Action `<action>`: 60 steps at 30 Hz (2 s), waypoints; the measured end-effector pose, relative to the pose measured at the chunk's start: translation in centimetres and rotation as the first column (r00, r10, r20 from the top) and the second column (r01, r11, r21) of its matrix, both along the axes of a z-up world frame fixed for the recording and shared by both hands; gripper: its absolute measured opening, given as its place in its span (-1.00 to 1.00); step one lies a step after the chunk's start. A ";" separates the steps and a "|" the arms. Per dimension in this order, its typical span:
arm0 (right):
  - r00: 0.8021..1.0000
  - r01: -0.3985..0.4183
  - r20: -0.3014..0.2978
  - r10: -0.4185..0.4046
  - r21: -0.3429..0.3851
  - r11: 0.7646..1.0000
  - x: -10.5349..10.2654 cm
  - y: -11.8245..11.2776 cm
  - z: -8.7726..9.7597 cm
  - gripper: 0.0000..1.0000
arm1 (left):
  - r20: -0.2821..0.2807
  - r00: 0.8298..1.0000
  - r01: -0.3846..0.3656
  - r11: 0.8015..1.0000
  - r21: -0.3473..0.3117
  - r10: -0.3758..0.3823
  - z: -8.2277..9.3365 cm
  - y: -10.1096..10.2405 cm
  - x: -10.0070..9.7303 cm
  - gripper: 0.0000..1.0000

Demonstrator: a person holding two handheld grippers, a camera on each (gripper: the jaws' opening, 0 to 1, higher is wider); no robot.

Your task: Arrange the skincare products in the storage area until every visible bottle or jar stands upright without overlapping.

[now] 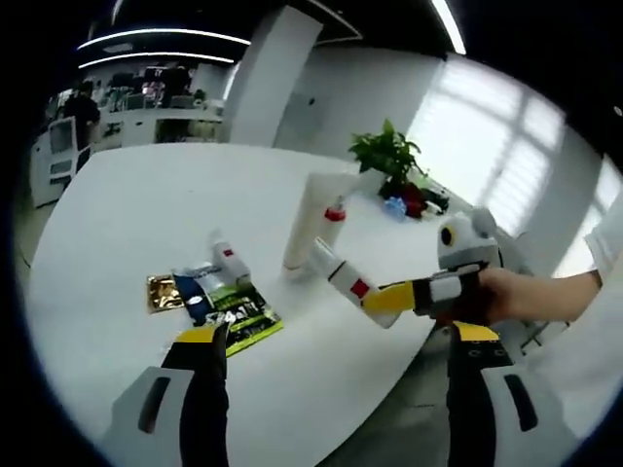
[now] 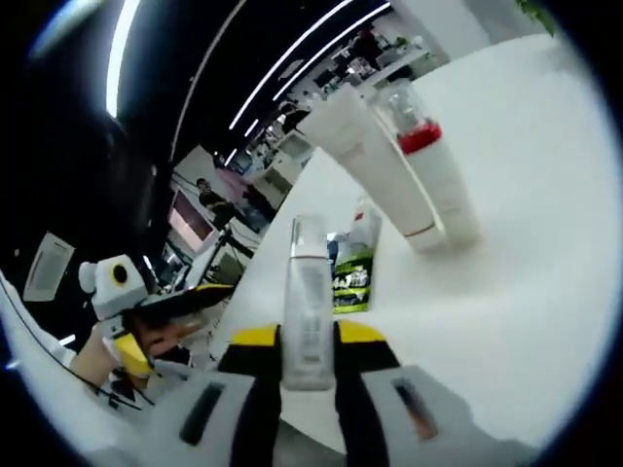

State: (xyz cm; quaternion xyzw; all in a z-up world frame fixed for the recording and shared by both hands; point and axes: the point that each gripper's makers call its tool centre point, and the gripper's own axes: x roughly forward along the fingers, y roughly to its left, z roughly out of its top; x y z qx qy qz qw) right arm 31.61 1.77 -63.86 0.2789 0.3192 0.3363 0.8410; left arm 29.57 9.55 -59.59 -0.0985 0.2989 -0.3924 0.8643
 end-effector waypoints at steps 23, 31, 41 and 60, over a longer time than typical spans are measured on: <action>0.974 -0.166 0.202 0.107 0.304 0.938 -3.8 2.4 8.9 -0.63 | -0.043 0.998 0.038 0.952 -0.303 -0.053 6.1 -4.6 -0.8 0.80; 0.958 -0.232 0.251 0.138 0.395 0.889 -5.8 2.5 11.4 -0.63 | -0.035 0.994 0.081 0.907 -0.414 -0.104 8.8 -5.5 -1.3 0.40; 0.951 -0.259 0.273 0.143 0.457 0.851 -7.2 2.0 12.8 -0.62 | -0.038 0.984 0.134 0.866 -0.481 -0.173 10.1 -6.7 -3.0 -0.19; 0.955 -0.203 0.287 0.080 0.430 0.880 -7.5 0.5 12.5 -0.57 | -0.061 0.984 0.117 0.867 -0.483 -0.167 10.4 -8.4 -3.6 -0.63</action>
